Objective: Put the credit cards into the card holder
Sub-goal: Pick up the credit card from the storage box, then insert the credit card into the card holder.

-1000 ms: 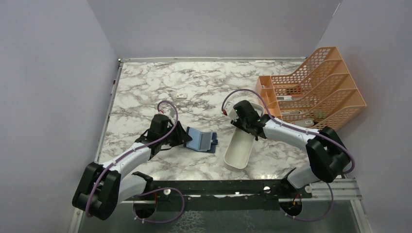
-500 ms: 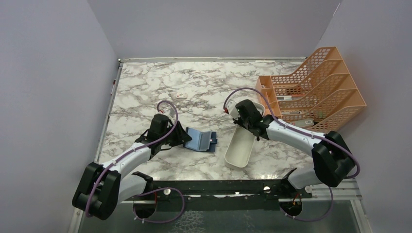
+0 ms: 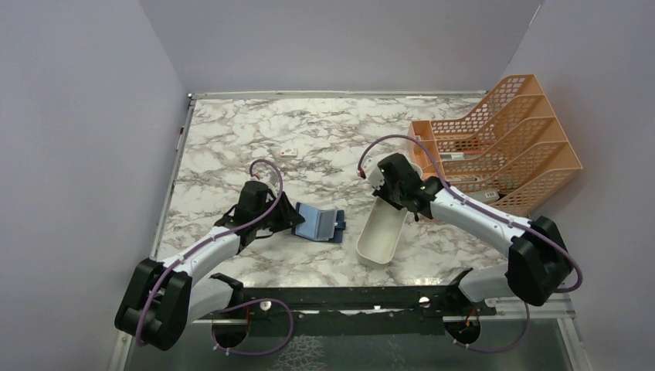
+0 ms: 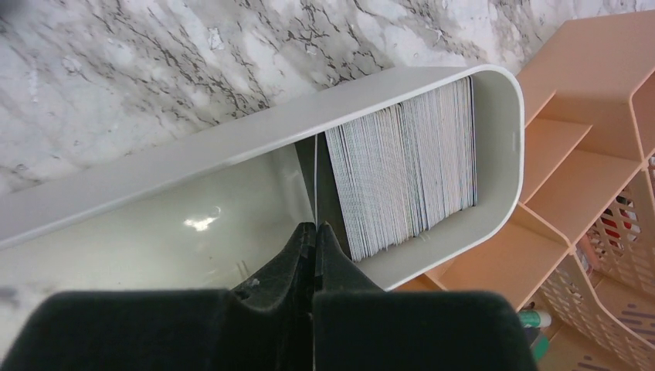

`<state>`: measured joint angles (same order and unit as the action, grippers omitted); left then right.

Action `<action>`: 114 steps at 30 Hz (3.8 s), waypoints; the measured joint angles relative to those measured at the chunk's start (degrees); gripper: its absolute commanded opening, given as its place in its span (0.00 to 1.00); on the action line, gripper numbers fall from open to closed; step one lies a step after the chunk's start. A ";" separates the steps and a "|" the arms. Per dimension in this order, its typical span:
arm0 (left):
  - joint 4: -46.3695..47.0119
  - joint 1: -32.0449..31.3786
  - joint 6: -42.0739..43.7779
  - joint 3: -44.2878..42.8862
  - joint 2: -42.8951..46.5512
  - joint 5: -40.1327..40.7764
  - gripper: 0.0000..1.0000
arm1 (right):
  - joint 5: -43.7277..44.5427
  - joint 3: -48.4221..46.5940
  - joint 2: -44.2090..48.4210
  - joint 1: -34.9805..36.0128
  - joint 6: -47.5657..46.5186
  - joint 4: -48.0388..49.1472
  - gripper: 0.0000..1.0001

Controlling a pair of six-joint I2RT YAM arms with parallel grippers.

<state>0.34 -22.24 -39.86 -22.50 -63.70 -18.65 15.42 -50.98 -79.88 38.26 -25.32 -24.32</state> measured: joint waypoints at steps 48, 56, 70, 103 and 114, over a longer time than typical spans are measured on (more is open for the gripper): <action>6.23 0.00 -12.41 7.37 5.73 3.82 0.29 | -28.20 1.77 -15.12 8.57 71.43 32.09 0.01; 3.28 0.00 -11.08 8.04 8.24 6.25 0.20 | -26.95 1.77 -17.92 8.59 71.91 34.10 0.01; 1.90 0.00 -9.35 9.35 8.59 8.31 0.15 | -26.86 5.20 -20.37 8.50 77.07 44.65 0.01; 1.66 0.00 -8.68 10.19 8.94 9.29 0.13 | -30.75 9.84 -23.17 8.52 83.84 54.69 0.01; 1.66 0.00 -8.46 10.19 8.87 9.29 0.13 | -31.82 7.72 -23.17 8.52 80.70 50.80 0.02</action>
<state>2.00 -22.24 -48.31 -12.32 -54.83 -9.37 -16.40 -43.27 -103.04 46.78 55.37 26.48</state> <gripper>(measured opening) 0.137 0.021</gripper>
